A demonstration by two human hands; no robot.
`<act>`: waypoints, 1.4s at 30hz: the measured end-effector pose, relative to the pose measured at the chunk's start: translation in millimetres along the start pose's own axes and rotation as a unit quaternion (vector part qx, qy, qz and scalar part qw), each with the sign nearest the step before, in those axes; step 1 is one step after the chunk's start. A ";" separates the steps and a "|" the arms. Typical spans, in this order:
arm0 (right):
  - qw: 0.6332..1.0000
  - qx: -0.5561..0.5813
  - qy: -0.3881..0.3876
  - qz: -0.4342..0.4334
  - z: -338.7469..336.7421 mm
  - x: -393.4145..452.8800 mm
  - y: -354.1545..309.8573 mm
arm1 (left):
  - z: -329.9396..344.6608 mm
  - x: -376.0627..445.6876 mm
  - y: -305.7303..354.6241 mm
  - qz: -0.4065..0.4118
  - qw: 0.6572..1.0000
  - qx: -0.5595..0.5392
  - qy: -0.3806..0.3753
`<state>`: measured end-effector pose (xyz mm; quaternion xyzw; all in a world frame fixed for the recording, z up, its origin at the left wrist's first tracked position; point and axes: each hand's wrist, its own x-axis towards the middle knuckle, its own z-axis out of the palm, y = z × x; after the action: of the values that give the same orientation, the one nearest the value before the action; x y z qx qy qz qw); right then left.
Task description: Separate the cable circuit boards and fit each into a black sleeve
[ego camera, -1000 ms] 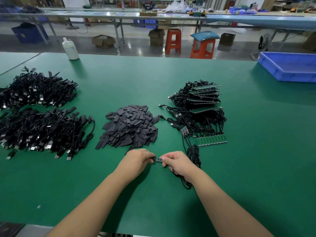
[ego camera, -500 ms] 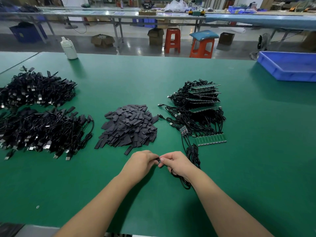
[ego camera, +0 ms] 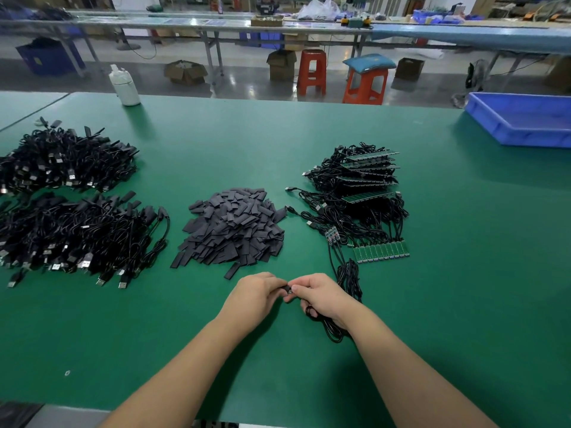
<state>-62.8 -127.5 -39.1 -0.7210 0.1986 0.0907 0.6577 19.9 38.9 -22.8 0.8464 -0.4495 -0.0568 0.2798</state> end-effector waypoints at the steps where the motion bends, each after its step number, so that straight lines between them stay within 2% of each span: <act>1: 1.000 -0.003 -0.002 -0.001 0.3 -0.3 -0.4 | 1.5 -1.3 0.1 0.000 1.000 -0.005 0.005; 6: 1.000 -0.017 -0.009 -0.011 -0.5 0.2 -0.1 | 7.6 -4.2 -0.4 -0.018 1.000 -0.015 0.009; 10: 1.000 -0.014 -0.007 0.004 1.6 1.5 2.1 | 10.9 -0.5 4.0 -0.030 0.999 0.007 -0.040; 13: 1.000 -0.009 -0.008 0.005 1.8 1.8 1.2 | 14.0 3.6 6.0 -0.032 0.998 0.025 -0.050; 20: 1.000 0.001 -0.015 -0.007 1.7 -3.1 -3.9 | 20.5 8.9 9.4 -0.009 0.979 0.179 -0.095; 23: 1.000 0.008 -0.015 -0.010 4.0 -3.6 -4.2 | 19.2 10.9 11.3 -0.008 0.971 0.212 -0.108; 30: 0.997 0.068 0.027 0.003 1.6 -2.4 -0.1 | 11.5 13.9 -2.0 -0.046 0.984 0.161 -0.061; 33: 0.998 0.047 0.030 0.003 2.2 -1.6 2.2 | 9.8 14.5 -10.0 -0.064 0.988 0.126 -0.053; 42: 0.999 0.015 0.033 0.004 5.3 -4.9 -1.8 | 10.9 13.6 -10.4 -0.045 0.994 0.085 -0.053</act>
<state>-65.9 -121.3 -36.2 -0.7130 0.2249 0.0665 0.6607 31.8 28.0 -35.3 0.8822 -0.4286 -0.0761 0.1796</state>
